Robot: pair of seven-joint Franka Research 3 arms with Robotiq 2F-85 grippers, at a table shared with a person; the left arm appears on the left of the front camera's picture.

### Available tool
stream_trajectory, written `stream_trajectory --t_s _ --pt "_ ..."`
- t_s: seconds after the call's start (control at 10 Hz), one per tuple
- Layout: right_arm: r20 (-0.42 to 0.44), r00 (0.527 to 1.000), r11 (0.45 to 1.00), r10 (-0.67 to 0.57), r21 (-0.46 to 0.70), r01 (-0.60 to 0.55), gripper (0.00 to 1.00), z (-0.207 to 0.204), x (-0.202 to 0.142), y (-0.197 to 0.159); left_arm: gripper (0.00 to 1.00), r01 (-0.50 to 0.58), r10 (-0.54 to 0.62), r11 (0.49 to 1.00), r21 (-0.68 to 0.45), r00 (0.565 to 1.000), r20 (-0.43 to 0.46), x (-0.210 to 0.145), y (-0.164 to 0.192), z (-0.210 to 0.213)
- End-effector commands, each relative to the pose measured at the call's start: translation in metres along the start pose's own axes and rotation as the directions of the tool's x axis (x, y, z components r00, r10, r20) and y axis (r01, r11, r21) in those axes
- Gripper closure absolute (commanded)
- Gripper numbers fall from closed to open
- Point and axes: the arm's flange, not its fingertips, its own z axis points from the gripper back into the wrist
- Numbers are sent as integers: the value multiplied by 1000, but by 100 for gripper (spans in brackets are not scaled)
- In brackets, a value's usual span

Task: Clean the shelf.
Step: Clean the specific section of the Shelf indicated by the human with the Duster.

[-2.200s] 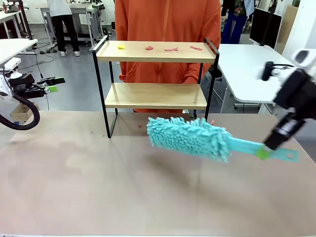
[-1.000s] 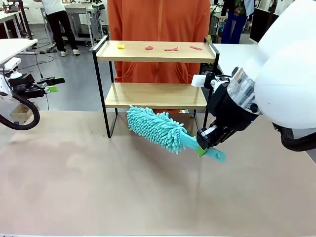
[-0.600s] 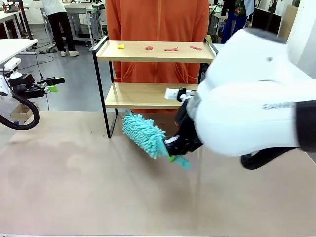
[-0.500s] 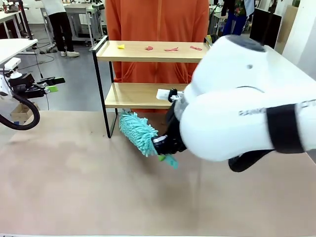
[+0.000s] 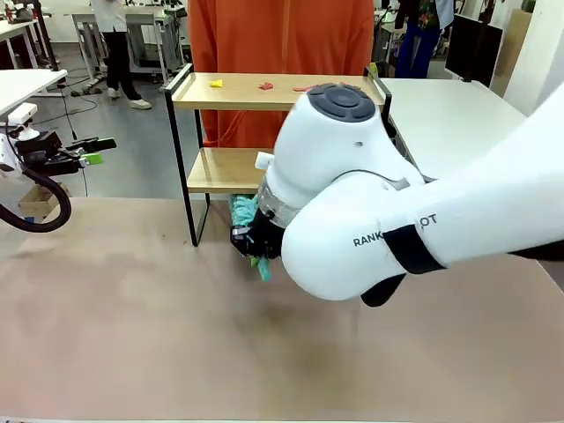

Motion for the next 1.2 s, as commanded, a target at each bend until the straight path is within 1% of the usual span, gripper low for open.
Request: stream_trajectory --t_s 0.0,0.3,0.5,0.6,0.8,1.0,1.1 --pt "60 998 998 -35 -52 38 87 -39 21 49 0 11 -11 1000 -8 1000 -6 3 -1 0" --pt "61 998 999 -19 -40 22 87 -67 37 66 0 11 -11 1000 -8 1000 -6 3 -1 0" --pt "49 999 1000 -14 -27 16 87 -82 39 74 0 11 -11 1000 -8 1000 -6 3 -1 0" --pt "57 998 999 -11 -33 13 87 -88 40 75 0 11 -11 1000 -8 1000 -6 3 -1 0" --pt "18 1000 999 -17 -37 18 87 -95 39 75 0 11 -11 1000 -8 1000 -6 3 -1 0" --pt "-13 1000 1000 -28 -6 28 87 -99 37 71 0 11 -11 1000 -8 1000 -6 3 -1 0" --pt "17 1000 999 -20 -46 21 87 -96 33 69 0 11 -11 1000 -8 1000 -6 3 -1 0"
